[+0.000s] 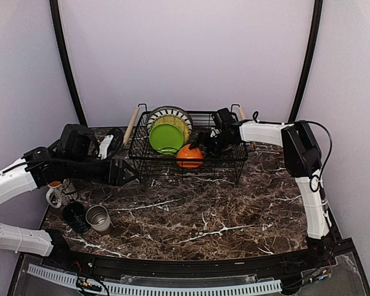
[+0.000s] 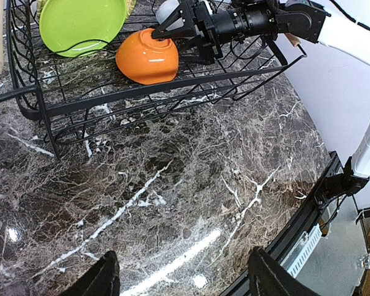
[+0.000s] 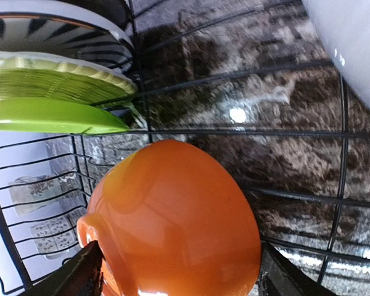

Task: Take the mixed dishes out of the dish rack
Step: Grab the bowl from the dish rack, then pass from the right arm to the left

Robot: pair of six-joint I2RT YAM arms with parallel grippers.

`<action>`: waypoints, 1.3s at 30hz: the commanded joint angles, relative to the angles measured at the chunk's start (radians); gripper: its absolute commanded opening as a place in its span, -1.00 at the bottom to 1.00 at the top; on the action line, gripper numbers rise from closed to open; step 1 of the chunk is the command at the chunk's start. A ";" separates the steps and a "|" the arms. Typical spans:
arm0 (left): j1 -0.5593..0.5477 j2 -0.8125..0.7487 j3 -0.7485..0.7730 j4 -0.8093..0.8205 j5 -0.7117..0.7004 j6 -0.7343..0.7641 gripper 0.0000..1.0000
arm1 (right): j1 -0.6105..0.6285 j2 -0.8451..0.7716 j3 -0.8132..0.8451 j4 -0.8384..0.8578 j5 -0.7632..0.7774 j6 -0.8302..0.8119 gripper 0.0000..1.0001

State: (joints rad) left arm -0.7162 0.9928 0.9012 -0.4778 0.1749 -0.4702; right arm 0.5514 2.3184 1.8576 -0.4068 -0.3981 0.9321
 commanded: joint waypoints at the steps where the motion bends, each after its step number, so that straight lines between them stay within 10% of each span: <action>1: -0.002 0.004 0.032 0.005 0.002 0.016 0.41 | 0.013 0.000 -0.057 0.136 -0.003 0.005 0.53; 39: -0.001 -0.005 0.063 0.041 -0.083 -0.050 0.49 | 0.043 -0.479 -0.200 0.241 0.193 -0.767 0.16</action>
State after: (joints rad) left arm -0.7162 0.9905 0.9485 -0.4782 0.0593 -0.4862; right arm 0.5751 1.9347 1.6863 -0.2131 -0.2413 0.2722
